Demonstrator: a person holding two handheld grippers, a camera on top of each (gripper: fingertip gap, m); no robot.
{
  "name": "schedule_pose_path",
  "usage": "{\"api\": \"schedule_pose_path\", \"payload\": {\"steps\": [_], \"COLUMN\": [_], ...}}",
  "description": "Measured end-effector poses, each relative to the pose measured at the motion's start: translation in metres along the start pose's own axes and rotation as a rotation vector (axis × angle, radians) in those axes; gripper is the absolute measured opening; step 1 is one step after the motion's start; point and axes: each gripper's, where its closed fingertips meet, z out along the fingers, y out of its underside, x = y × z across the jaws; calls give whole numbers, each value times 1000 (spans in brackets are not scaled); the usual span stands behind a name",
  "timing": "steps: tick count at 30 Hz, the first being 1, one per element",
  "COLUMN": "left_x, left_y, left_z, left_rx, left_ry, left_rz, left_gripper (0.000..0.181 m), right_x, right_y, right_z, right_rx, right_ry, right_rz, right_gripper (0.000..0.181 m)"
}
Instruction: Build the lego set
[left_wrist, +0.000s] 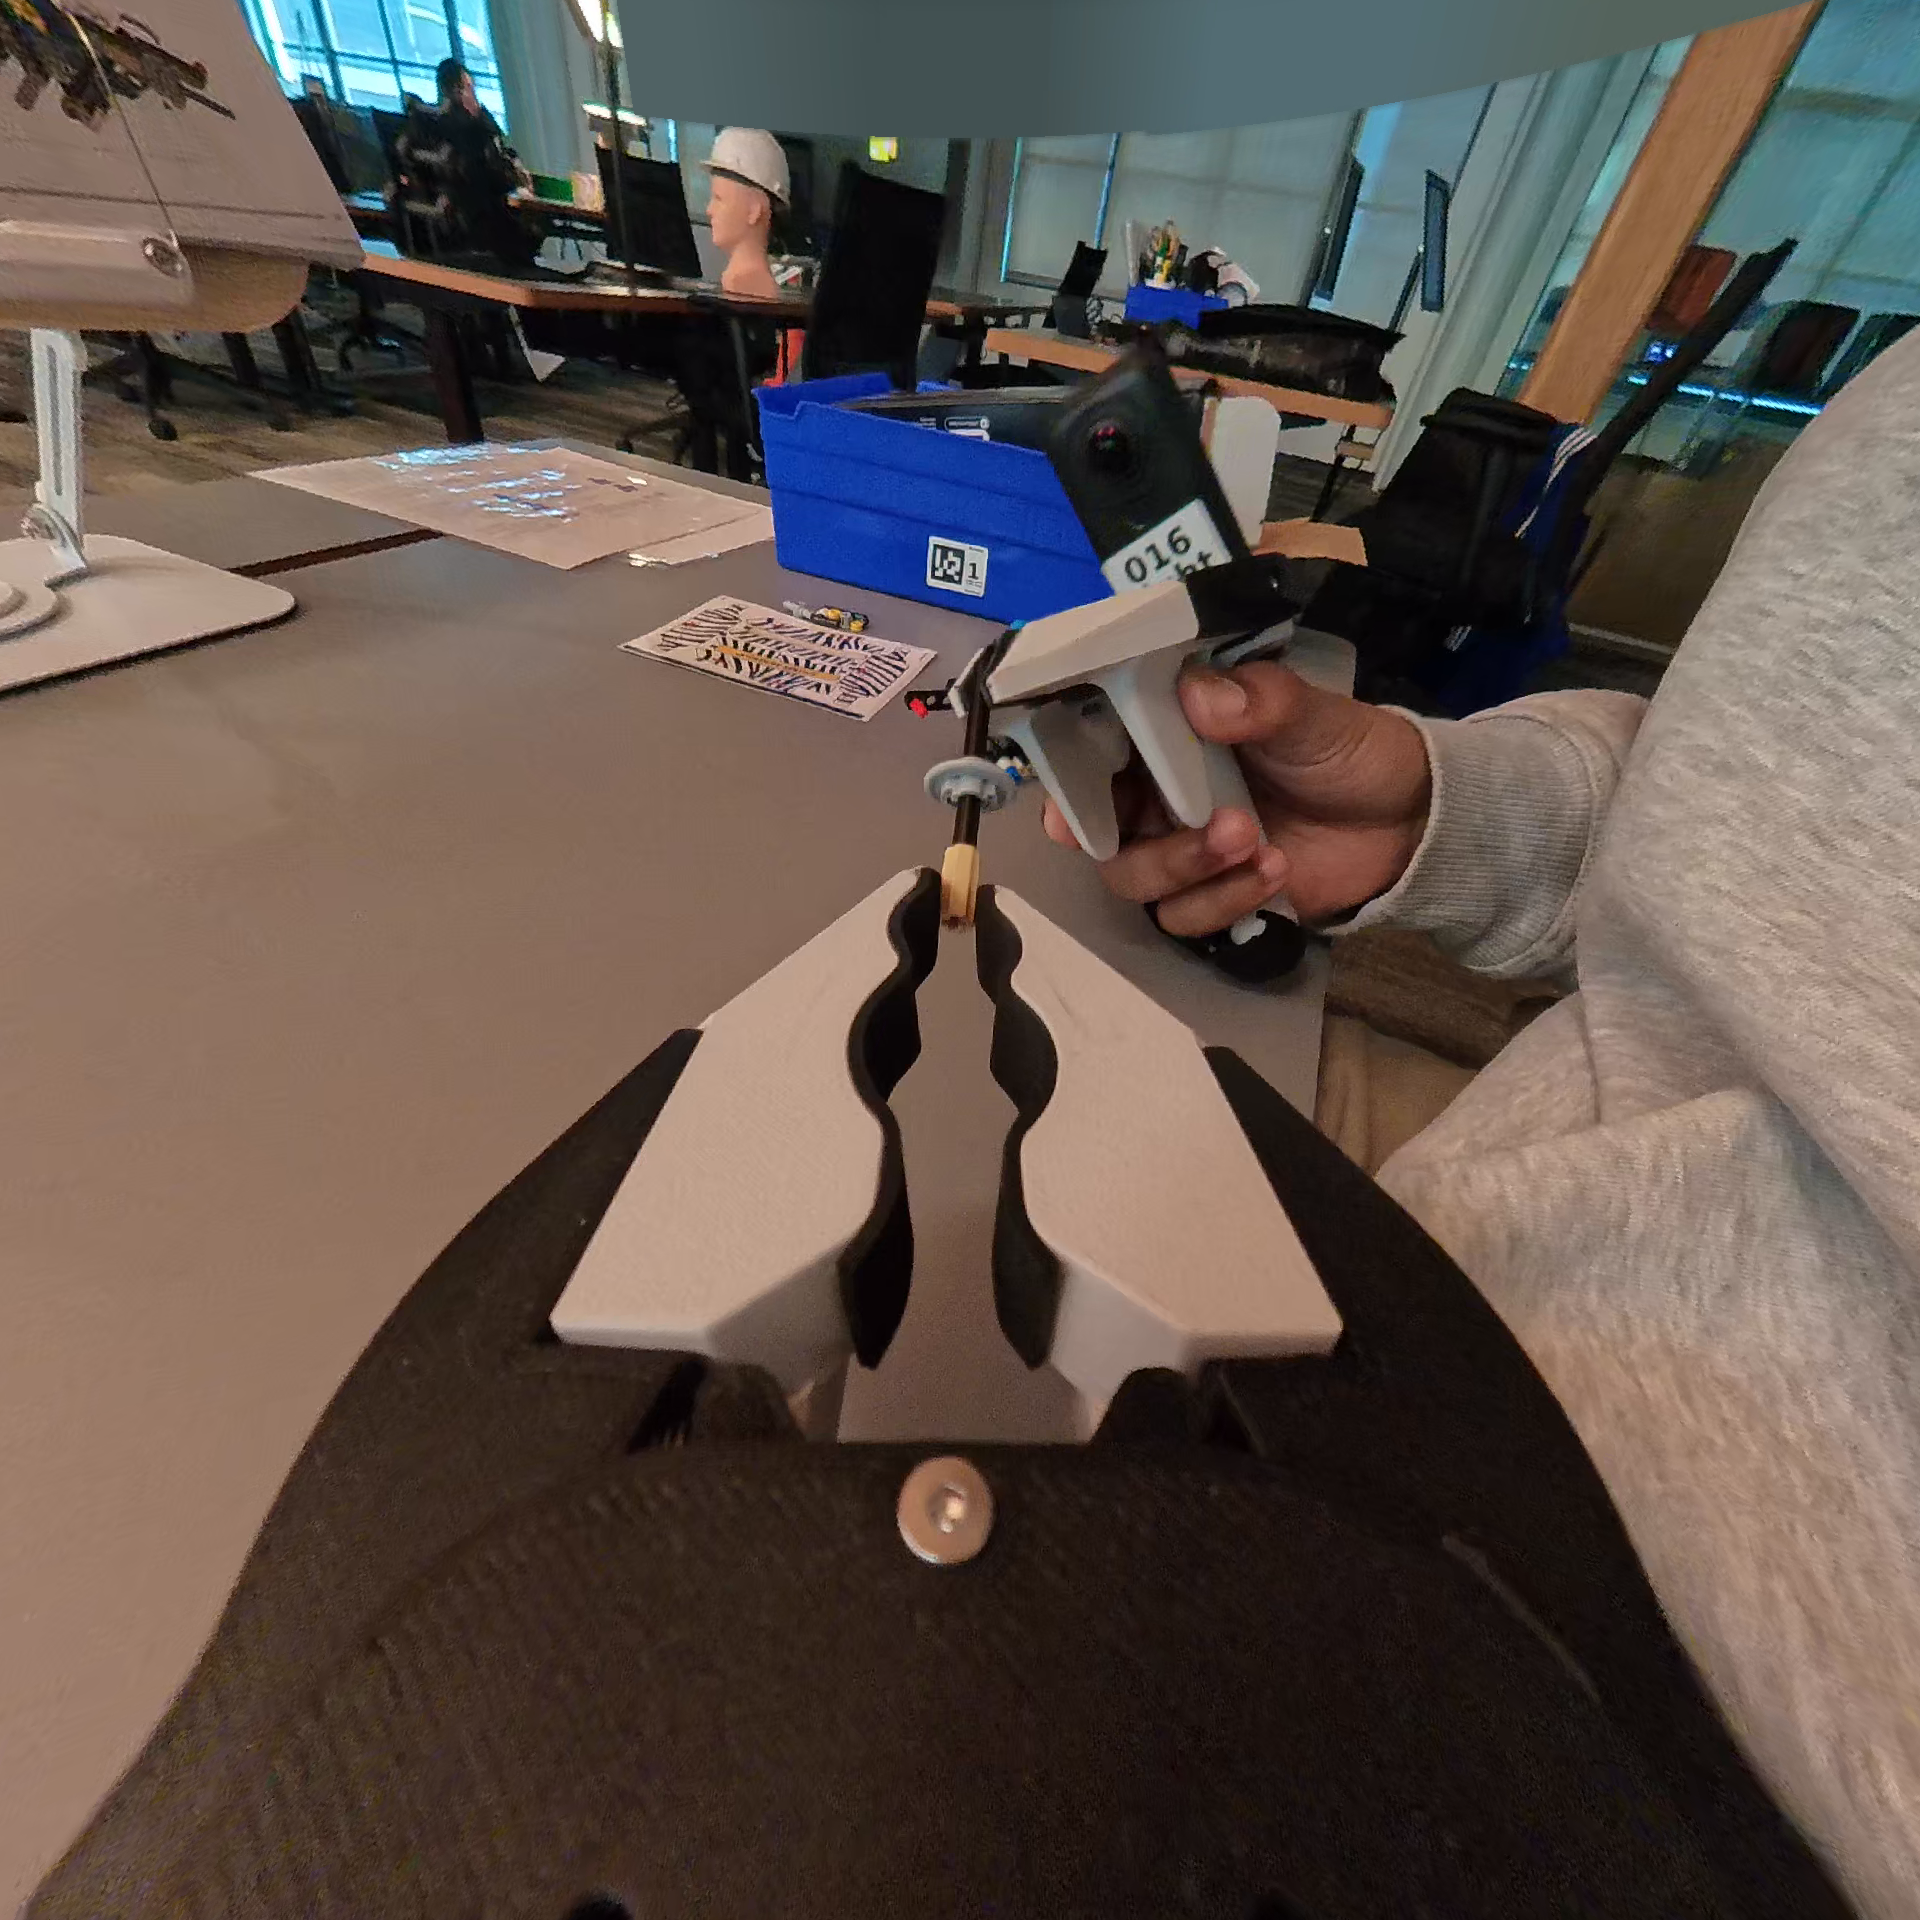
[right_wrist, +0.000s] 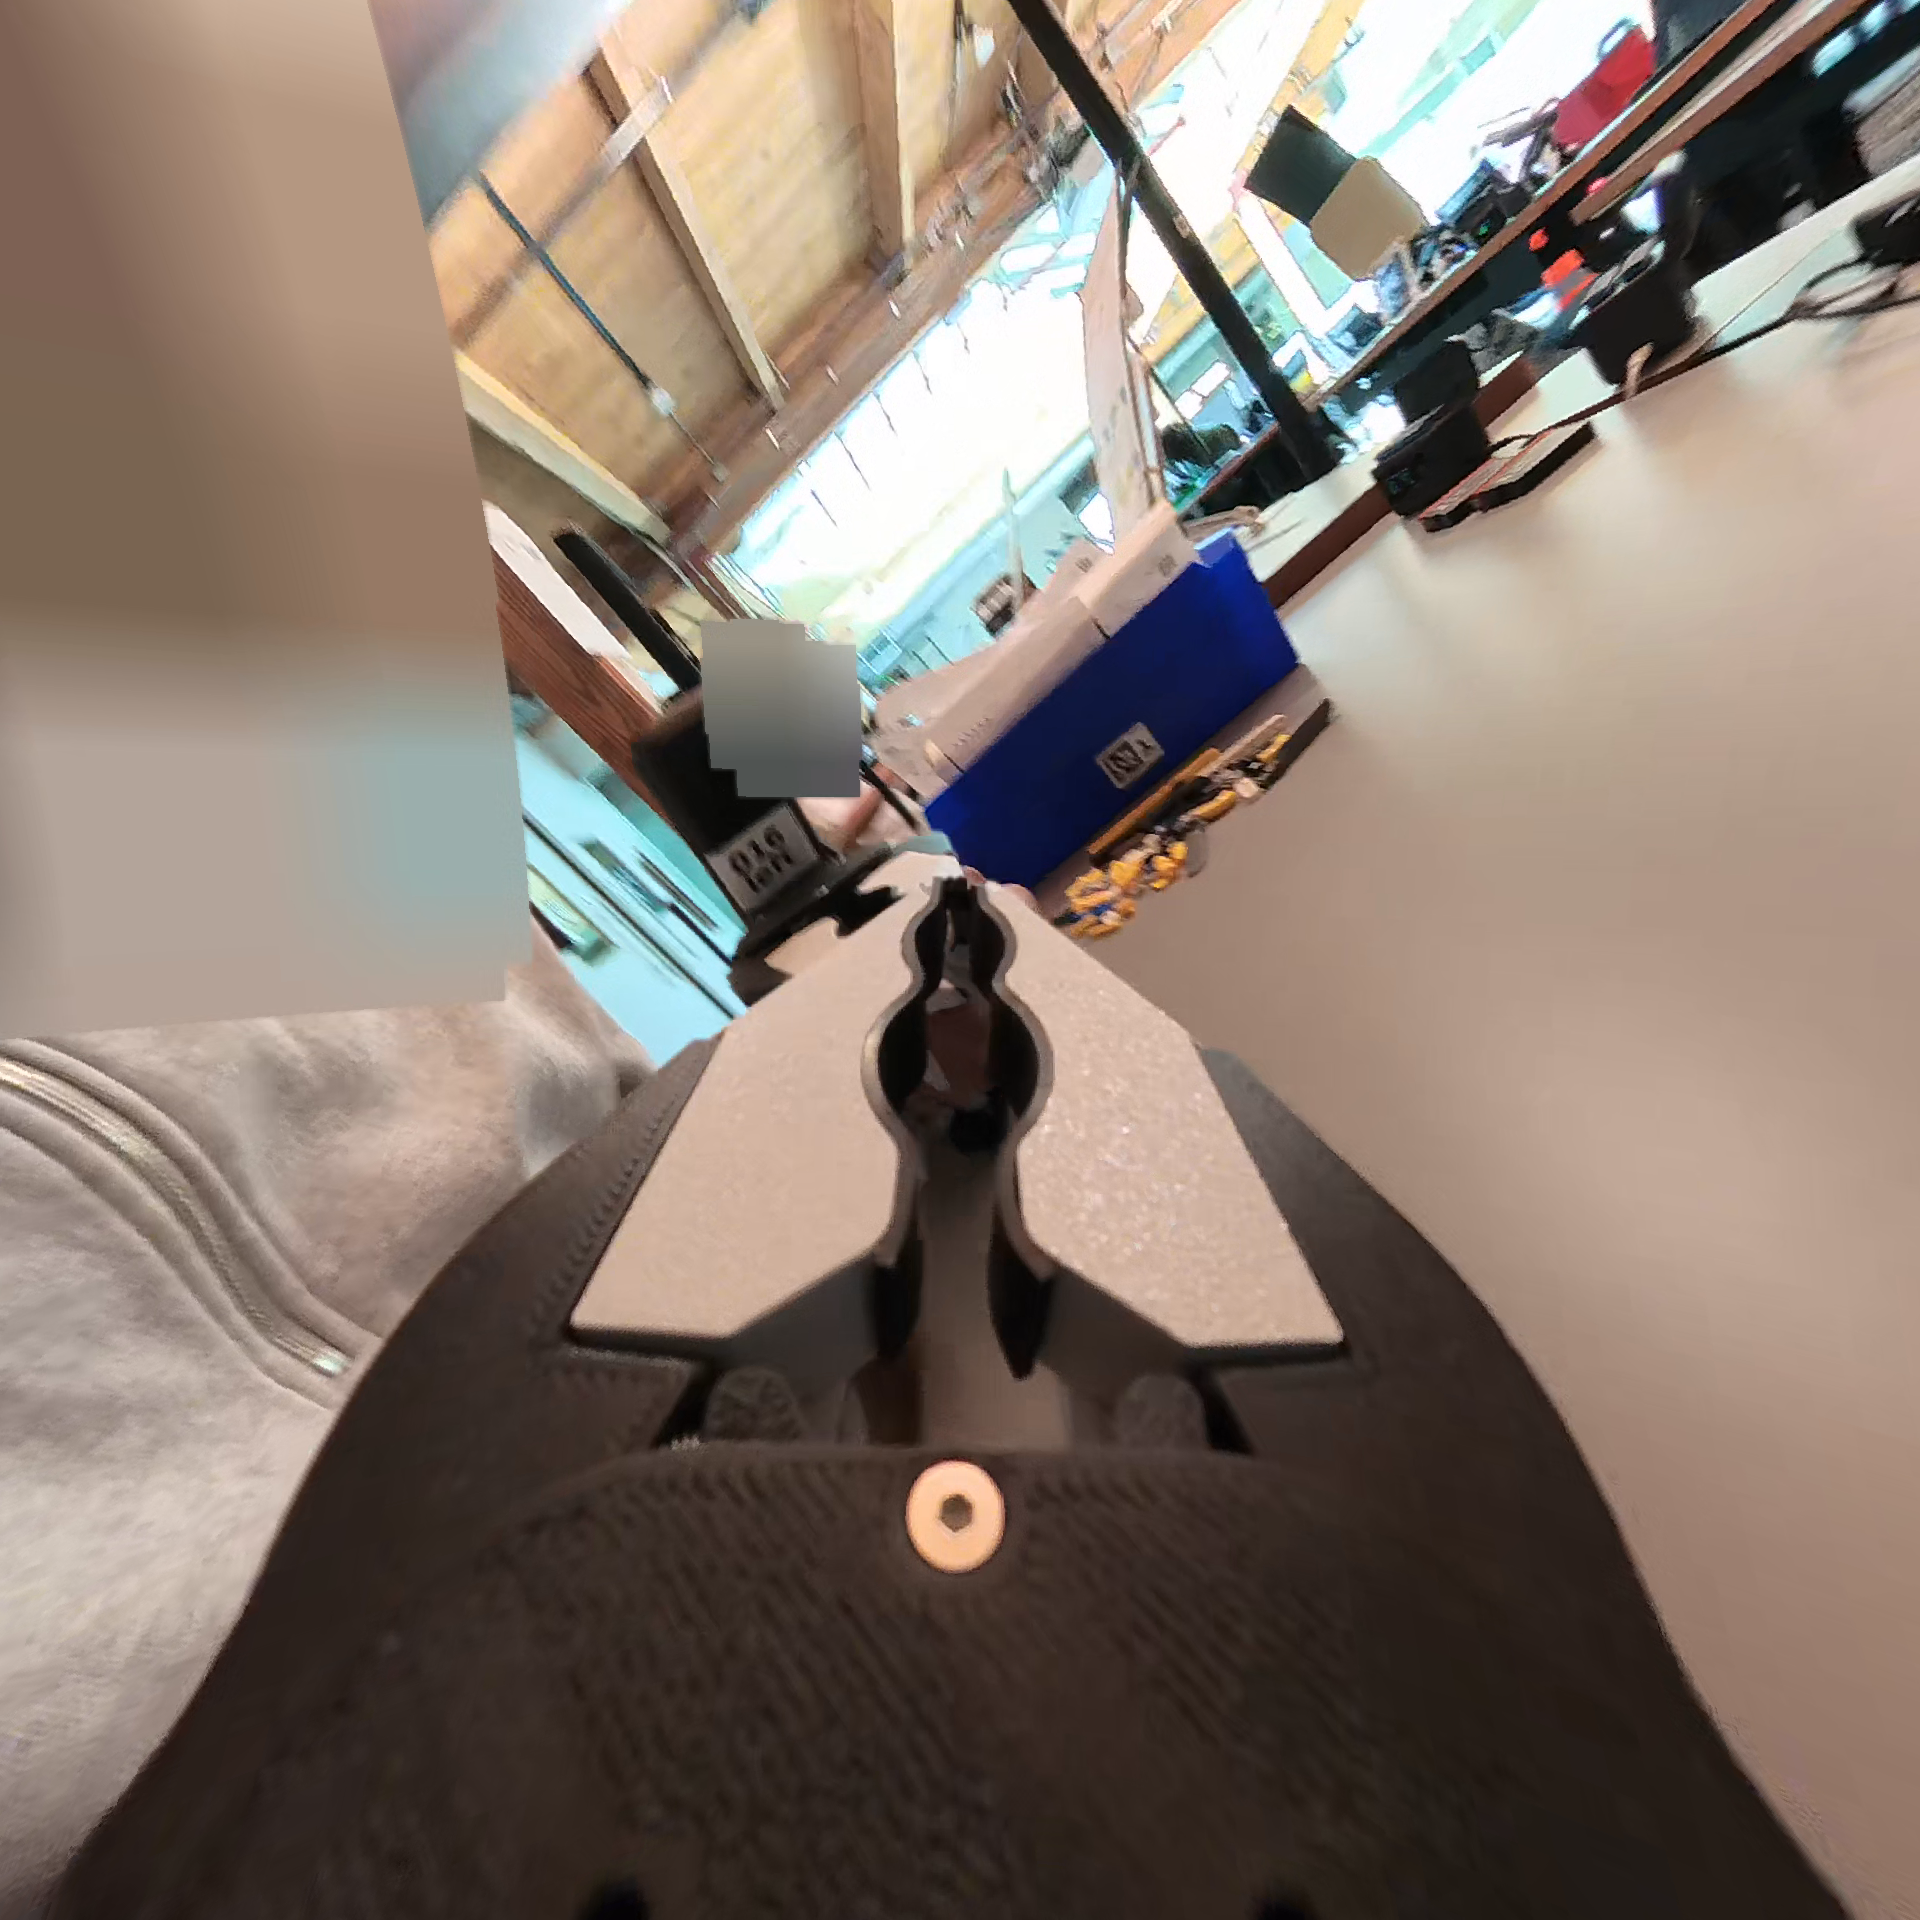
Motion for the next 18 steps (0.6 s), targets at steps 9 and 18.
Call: {"api": "schedule_pose_path", "payload": {"steps": [9,18], "left_x": [-4,-5], "left_y": [-7,-11], "left_z": [2,0], "left_rx": [47,81], "left_ry": [-86,-97], "left_rz": [3,-17], "left_gripper": [3,3], "right_x": [3,5], "right_y": [-6,-7], "right_z": [0,0], "right_rx": [56,91], "right_ry": [9,16], "right_rz": [65,126], "right_gripper": [1,1]}}
